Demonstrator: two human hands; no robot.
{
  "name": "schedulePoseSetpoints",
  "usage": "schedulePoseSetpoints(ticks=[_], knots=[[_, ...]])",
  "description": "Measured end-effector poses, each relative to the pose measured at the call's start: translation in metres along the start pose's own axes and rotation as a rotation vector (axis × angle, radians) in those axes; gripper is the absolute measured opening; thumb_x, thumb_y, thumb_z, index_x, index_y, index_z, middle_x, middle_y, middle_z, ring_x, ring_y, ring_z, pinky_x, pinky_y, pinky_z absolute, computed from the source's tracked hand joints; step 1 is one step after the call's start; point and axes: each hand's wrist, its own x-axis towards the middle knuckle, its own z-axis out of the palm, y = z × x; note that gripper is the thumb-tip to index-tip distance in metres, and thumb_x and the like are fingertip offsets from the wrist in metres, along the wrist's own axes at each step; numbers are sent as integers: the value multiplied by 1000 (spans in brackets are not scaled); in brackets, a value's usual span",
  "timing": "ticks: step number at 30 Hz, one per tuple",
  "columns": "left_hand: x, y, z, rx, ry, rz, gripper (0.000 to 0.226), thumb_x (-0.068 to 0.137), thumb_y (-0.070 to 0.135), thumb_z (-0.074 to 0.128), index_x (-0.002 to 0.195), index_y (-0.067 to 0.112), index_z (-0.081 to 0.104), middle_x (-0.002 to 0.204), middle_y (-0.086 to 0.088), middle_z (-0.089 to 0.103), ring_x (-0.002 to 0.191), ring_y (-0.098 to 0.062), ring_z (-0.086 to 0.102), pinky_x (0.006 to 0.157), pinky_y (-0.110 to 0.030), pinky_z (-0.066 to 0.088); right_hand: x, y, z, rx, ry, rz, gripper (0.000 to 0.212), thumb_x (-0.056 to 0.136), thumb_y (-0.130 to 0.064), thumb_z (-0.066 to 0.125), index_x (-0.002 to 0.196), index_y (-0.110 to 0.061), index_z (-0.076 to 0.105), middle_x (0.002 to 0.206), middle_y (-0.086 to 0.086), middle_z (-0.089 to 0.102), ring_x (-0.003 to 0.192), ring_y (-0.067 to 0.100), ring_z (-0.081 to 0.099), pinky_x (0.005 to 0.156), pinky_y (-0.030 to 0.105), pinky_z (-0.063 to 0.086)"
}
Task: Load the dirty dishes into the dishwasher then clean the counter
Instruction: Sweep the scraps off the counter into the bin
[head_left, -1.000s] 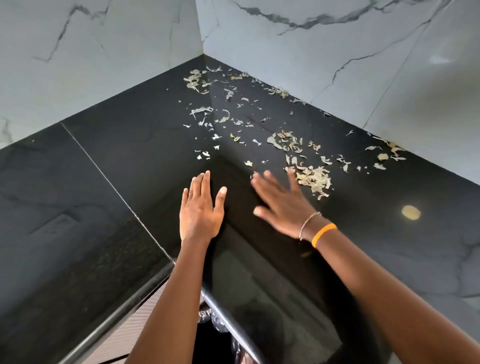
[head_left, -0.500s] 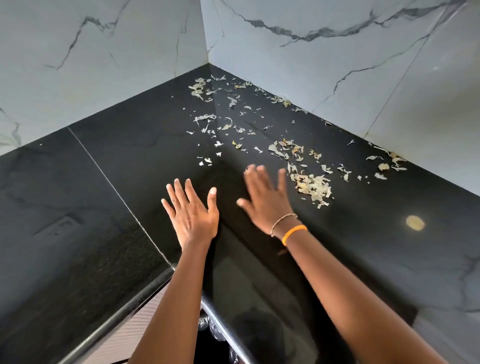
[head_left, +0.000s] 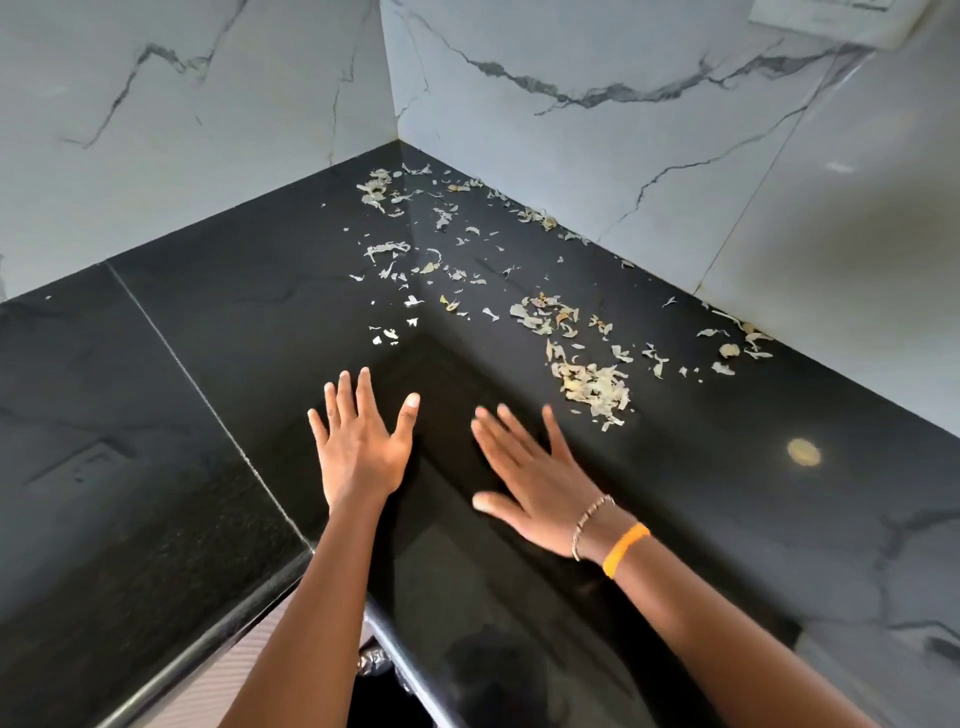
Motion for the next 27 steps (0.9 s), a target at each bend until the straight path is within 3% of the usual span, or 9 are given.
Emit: schedulePoseSetpoints(ticks=[3, 6, 10, 13, 16, 19, 21, 24, 27], knots=[[1, 1, -1, -5, -7, 7, 78, 88, 65, 16, 150, 19, 8, 158, -5, 5, 146, -20, -4, 118, -43, -3, -26, 20, 8, 19, -51, 6, 87, 80, -67, -14, 149, -16, 2, 156, -4, -4, 143, 17, -7, 115, 44, -5], [0, 2, -2, -23, -2, 9, 76, 89, 64, 19, 150, 20, 10, 158, -6, 7, 146, -21, -3, 118, -44, -2, -31, 54, 4, 77, -53, 161, 97, 70, -72, -24, 148, -18, -3, 155, -6, -11, 142, 11, -15, 119, 38, -1], [-1, 0, 0, -94, 27, 38, 78, 86, 66, 20, 149, 21, 14, 157, -4, 15, 146, -21, 2, 118, -46, -1, -14, 60, -5, 148, 23, 401, 71, 94, -54, 18, 148, -12, -2, 158, 2, -4, 145, 16, -6, 118, 39, -1], [-4, -2, -3, -227, 59, 120, 76, 87, 70, 19, 149, 26, 15, 151, 2, 32, 143, -19, 20, 118, -43, 4, -2, 11, 2, 178, 22, 130, 72, 93, -49, 27, 148, -9, 4, 157, 7, 3, 145, 21, 1, 118, 45, 4], [-9, -3, -7, -517, 101, 155, 69, 85, 66, 26, 146, 36, 18, 139, 13, 46, 130, -12, 43, 113, -42, 28, 5, -18, 14, 68, -4, -128, 72, 90, -54, 16, 148, -11, 12, 157, 4, 10, 145, 20, 8, 117, 43, 6], [-12, -3, -12, -705, 121, 148, 66, 85, 63, 33, 145, 38, 21, 133, 15, 51, 122, -2, 50, 102, -26, 40, 27, 7, 7, 98, -19, -73, 81, 81, -62, 5, 149, -18, 5, 158, -2, 1, 145, 14, -1, 118, 37, 1], [-12, -3, -13, -731, 137, 143, 65, 85, 61, 34, 145, 39, 21, 131, 18, 51, 118, 2, 52, 94, -10, 38, 46, 32, 4, 100, -18, 119, 85, 78, -67, 0, 149, -19, 0, 157, -3, -4, 145, 13, -5, 118, 38, -1], [-10, -4, -12, -755, 197, 159, 64, 86, 59, 36, 145, 39, 20, 132, 19, 49, 113, 4, 53, 89, -6, 38, 80, 27, -2, 113, 37, 384, 70, 95, -52, 23, 148, -13, 2, 158, 2, -3, 145, 19, -4, 117, 44, -2], [-4, -5, -15, -982, 344, 39, 64, 85, 55, 40, 143, 31, 31, 131, 9, 49, 109, -6, 54, 92, -19, 42, 111, -35, -3, 176, 61, 54, 59, 98, -31, 34, 149, -17, 6, 158, -1, 1, 145, 17, -1, 117, 43, 1]])
